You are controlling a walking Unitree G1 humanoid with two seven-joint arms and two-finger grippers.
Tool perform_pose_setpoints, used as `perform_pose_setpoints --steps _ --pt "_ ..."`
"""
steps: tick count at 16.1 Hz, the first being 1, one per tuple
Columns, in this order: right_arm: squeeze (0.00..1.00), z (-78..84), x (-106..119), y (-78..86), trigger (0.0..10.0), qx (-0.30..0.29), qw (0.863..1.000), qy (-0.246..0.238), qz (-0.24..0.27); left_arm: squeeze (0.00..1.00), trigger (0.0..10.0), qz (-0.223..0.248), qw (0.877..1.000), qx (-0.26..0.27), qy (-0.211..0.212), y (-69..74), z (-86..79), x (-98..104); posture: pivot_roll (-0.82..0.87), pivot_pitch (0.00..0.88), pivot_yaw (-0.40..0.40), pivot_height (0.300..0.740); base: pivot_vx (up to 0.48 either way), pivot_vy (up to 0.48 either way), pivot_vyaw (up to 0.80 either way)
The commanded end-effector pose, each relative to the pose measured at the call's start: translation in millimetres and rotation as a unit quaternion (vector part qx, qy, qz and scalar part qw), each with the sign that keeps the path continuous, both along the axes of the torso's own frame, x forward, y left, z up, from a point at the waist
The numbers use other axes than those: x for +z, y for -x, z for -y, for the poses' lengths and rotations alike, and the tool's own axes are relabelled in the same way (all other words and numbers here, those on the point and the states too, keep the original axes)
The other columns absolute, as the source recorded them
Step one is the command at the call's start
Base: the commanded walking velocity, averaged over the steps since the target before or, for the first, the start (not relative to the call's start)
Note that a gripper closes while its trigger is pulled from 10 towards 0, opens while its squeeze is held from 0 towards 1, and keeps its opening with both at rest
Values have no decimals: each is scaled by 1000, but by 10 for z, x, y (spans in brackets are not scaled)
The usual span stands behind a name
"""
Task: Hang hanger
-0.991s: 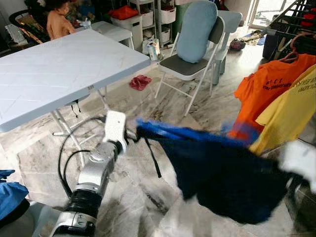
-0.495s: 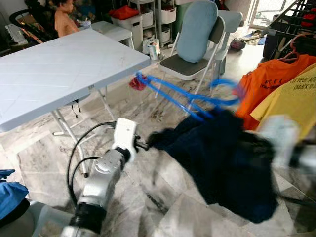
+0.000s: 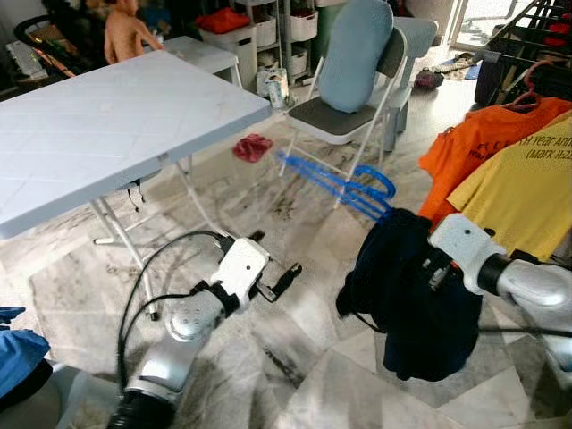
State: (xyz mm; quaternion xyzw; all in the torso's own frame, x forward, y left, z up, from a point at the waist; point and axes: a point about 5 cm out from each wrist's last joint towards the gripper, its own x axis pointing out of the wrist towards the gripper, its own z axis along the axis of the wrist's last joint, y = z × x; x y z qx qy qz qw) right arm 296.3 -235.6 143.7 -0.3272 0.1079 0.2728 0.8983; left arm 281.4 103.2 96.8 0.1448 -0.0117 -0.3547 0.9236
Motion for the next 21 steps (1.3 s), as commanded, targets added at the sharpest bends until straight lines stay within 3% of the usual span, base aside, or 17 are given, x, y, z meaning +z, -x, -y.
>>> perform_pose_setpoints --steps 1,3,5,8,9,11,12,13,16,17,18,19,21 --pt "0 -41 58 -58 10000 11 1000 5 18 1000 10000 6 1000 -30 -4 72 -16 -1 -218 0 55 740 0 0 0" --pt "0 -77 -12 -38 10000 43 999 5 -18 1000 10000 22 999 -44 2 94 -34 57 -217 0 56 740 0 0 0" --pt "0 -145 -91 16 10000 114 991 12 -71 1000 10000 43 998 -48 4 71 -73 154 -212 0 55 740 0 0 0" --pt "0 -191 -119 39 10000 201 973 44 -107 1000 10000 55 997 -60 -13 49 -164 192 -208 0 53 740 0 0 0" --pt "0 -185 -113 45 10000 240 960 63 -128 1000 10000 47 995 -85 -28 108 -235 156 -208 0 63 740 0 0 0" --pt "0 -166 -91 43 10000 274 949 75 -141 1000 10000 25 990 -135 -36 195 -249 138 -199 0 56 740 0 0 0" --pt "0 -173 -79 36 10000 283 946 77 -138 141 10000 20 988 -147 -43 206 -255 126 -199 0 56 740 0 0 0" --pt "0 -233 -27 35 10000 311 939 70 -130 0 10000 9 983 -170 -69 207 -295 75 -198 0 55 740 0 0 0" --pt "0 -325 46 62 10000 361 922 70 -120 0 10000 13 977 -186 -100 91 -373 100 -198 0 51 740 0 0 0" --pt "0 -339 54 54 10000 366 920 82 -115 0 8078 15 977 -189 -102 28 -378 146 -198 0 51 740 0 0 0" --pt "0 -347 57 40 10000 365 920 90 -110 0 8078 17 976 -192 -104 -8 -379 173 -198 0 51 740 0 0 0" --pt "0 -383 73 12 10000 362 924 82 -94 0 10000 20 974 -194 -112 -41 -376 187 -205 0 53 740 0 0 0" --pt "0 -433 91 17 10000 370 924 73 -68 0 10000 30 973 -197 -119 -115 -366 225 -205 0 54 740 0 0 0"
